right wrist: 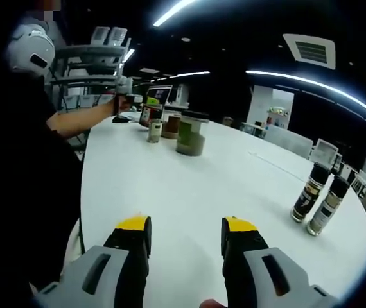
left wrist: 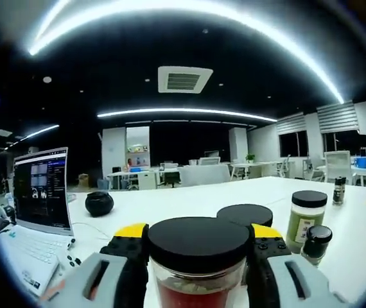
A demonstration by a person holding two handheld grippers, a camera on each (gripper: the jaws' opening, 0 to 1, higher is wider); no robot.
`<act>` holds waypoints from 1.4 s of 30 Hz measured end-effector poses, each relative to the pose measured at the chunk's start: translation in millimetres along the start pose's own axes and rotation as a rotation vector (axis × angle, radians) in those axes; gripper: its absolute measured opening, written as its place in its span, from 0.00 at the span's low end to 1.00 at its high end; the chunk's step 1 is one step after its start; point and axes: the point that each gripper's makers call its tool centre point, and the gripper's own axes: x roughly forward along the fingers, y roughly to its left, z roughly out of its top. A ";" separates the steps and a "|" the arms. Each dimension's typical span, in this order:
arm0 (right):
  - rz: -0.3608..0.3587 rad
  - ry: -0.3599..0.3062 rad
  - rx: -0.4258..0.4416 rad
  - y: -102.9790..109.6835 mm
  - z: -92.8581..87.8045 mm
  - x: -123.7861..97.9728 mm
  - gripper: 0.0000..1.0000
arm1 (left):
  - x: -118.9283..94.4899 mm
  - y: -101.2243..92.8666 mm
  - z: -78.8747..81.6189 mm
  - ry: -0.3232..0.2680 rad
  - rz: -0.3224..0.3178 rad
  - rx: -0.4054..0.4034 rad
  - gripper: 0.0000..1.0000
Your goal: Pick up the mixed condiments and ingredients on the table and sort them into separate groups
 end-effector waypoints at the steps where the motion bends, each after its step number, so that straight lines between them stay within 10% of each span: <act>1: 0.002 -0.001 -0.001 0.3 0.3 0.0 0.44 | 0.4 0.0 0.5 -0.001 0.000 0.002 0.60; 42: 0.026 0.019 -0.029 7.0 5.7 8.4 0.45 | 25.0 21.8 -22.7 -0.066 0.072 -0.056 0.60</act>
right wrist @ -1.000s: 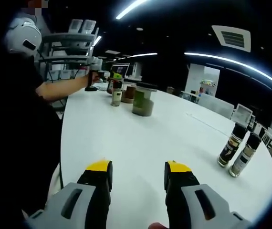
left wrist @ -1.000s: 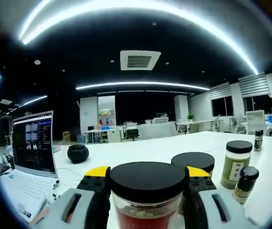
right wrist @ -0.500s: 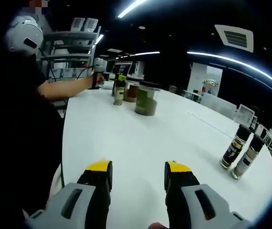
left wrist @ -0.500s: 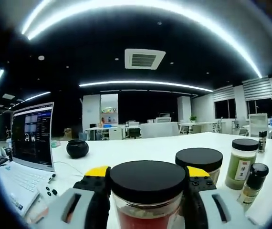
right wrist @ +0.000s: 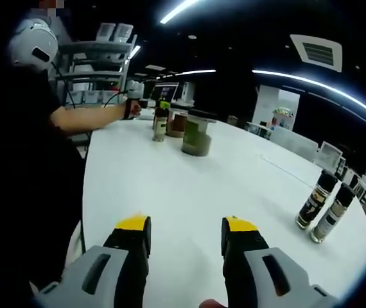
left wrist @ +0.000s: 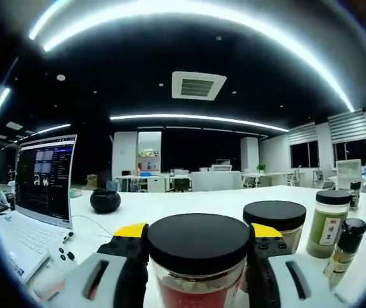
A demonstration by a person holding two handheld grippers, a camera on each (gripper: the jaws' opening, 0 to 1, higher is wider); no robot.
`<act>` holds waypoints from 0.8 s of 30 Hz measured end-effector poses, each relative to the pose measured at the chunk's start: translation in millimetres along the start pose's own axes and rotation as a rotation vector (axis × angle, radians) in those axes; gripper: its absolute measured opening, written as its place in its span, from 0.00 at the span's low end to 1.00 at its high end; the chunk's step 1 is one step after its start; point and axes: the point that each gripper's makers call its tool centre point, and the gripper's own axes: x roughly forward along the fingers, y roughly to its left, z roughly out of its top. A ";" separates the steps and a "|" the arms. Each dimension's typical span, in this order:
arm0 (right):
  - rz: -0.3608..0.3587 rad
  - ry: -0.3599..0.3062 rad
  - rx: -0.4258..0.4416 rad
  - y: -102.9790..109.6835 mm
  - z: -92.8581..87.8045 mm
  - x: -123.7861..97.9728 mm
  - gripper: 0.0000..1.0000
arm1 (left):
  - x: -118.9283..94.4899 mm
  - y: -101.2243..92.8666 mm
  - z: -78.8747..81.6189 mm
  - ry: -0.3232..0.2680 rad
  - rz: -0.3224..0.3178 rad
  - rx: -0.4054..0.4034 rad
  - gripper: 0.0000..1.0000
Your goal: Pick up the mixed condiments and ingredients on the table and sort them into separate groups
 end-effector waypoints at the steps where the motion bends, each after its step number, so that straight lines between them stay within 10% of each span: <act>1: 0.001 -0.003 0.001 0.0 0.9 -0.2 0.45 | 0.0 0.1 -0.1 0.002 -0.001 -0.001 0.60; 24: 0.011 -0.009 -0.011 3.5 -0.7 0.9 0.46 | -2.7 3.4 -11.5 0.096 0.021 0.028 0.75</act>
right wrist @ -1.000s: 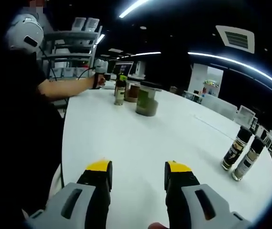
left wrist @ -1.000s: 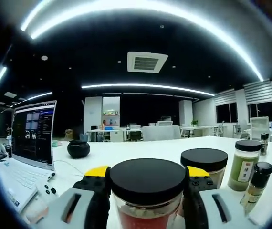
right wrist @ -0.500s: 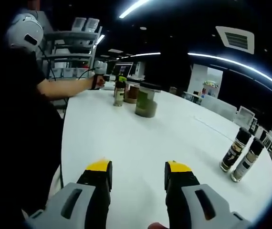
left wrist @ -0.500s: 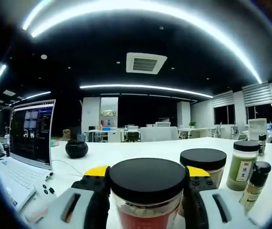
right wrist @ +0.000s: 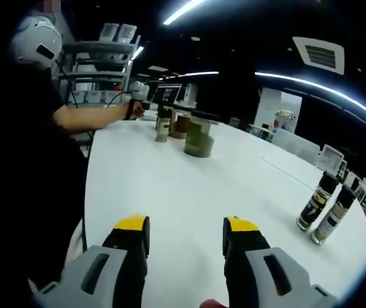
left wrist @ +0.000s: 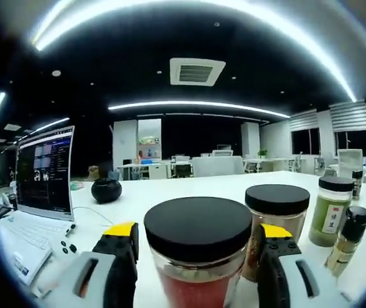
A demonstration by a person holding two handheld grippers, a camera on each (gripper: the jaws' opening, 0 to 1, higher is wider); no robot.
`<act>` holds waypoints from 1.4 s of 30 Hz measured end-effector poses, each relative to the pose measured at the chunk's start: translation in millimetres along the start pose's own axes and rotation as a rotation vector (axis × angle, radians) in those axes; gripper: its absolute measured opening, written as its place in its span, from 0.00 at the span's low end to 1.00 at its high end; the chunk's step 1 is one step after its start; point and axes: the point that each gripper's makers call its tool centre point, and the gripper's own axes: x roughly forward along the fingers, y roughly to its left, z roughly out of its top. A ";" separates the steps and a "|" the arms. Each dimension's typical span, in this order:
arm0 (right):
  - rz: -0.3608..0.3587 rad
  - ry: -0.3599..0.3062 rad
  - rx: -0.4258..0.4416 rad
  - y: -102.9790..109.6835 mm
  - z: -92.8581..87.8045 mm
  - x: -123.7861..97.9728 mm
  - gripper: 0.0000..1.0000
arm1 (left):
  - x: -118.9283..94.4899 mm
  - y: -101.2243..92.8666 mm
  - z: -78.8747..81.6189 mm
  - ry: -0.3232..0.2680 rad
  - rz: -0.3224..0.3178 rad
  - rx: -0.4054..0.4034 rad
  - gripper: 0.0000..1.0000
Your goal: Pick up the mixed condiments and ingredients on the table and sort them into separate groups
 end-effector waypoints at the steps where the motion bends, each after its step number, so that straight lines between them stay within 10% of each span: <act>1: 0.004 -0.002 0.004 0.3 -0.7 0.5 0.46 | -2.4 2.7 4.2 -0.012 0.005 -0.003 0.74; 14: 0.001 0.008 0.006 -1.1 -5.9 0.1 0.46 | -26.9 7.9 75.5 -0.213 -0.044 -0.098 0.74; 25: 0.001 0.013 0.005 -1.0 -7.9 0.1 0.46 | -38.7 -15.5 100.8 -0.293 -0.169 -0.106 0.76; 42: -0.009 0.010 0.020 -2.9 -7.1 -0.7 0.46 | -49.7 -91.9 88.5 -0.270 -0.470 0.000 0.72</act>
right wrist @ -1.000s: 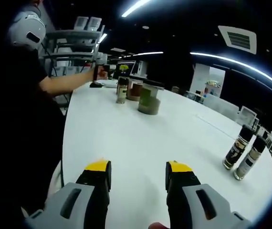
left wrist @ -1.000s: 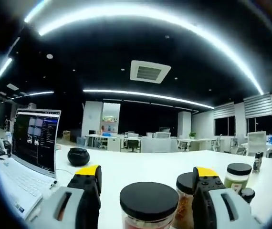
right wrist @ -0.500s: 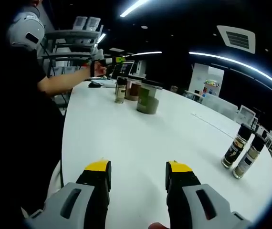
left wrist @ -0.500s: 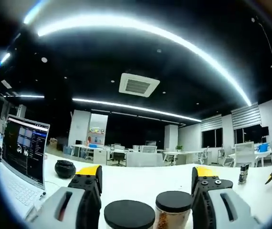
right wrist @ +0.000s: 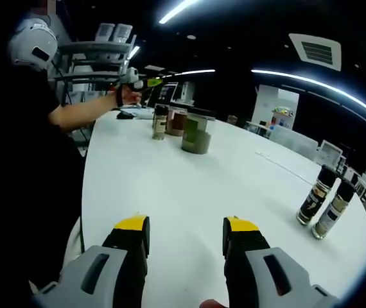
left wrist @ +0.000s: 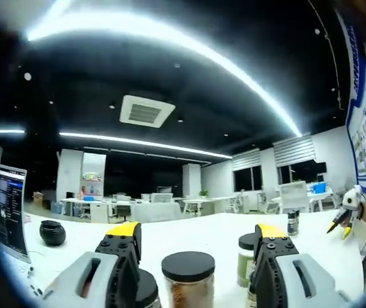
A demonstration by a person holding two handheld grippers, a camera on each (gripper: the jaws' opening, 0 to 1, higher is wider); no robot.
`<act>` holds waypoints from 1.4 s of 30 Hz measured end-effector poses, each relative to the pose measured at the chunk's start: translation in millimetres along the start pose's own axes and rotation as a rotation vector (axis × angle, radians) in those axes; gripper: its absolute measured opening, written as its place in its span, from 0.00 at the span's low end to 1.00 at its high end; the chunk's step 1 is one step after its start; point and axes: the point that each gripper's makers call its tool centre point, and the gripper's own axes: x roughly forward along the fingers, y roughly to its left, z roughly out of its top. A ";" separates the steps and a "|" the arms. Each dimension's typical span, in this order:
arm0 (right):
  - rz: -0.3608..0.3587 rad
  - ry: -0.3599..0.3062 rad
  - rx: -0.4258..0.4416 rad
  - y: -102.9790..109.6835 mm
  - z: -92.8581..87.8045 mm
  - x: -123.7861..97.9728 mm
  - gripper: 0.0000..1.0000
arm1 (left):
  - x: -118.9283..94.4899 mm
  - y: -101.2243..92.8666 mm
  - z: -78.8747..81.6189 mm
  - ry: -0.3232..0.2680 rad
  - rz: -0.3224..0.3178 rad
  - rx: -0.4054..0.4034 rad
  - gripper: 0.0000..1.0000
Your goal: Pick up the mixed condiments and ingredients on the table and sort them into separate groups
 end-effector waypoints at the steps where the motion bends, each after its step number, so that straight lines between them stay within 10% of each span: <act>1: 0.002 0.001 -0.001 0.6 -0.3 0.2 0.46 | 1.2 -3.9 -2.6 0.008 -0.014 0.005 0.73; 8: 0.000 -0.001 -0.003 -0.8 0.9 -1.3 0.46 | 6.2 -42.0 -28.8 0.104 -0.173 0.003 0.68; 19: 0.001 -0.015 0.011 -1.4 3.1 -1.6 0.46 | 11.2 -64.5 -54.3 0.177 -0.254 0.019 0.73; 42: 0.008 -0.007 0.027 3.0 -3.4 2.5 0.46 | 14.0 -76.5 -82.2 0.218 -0.288 -0.053 0.71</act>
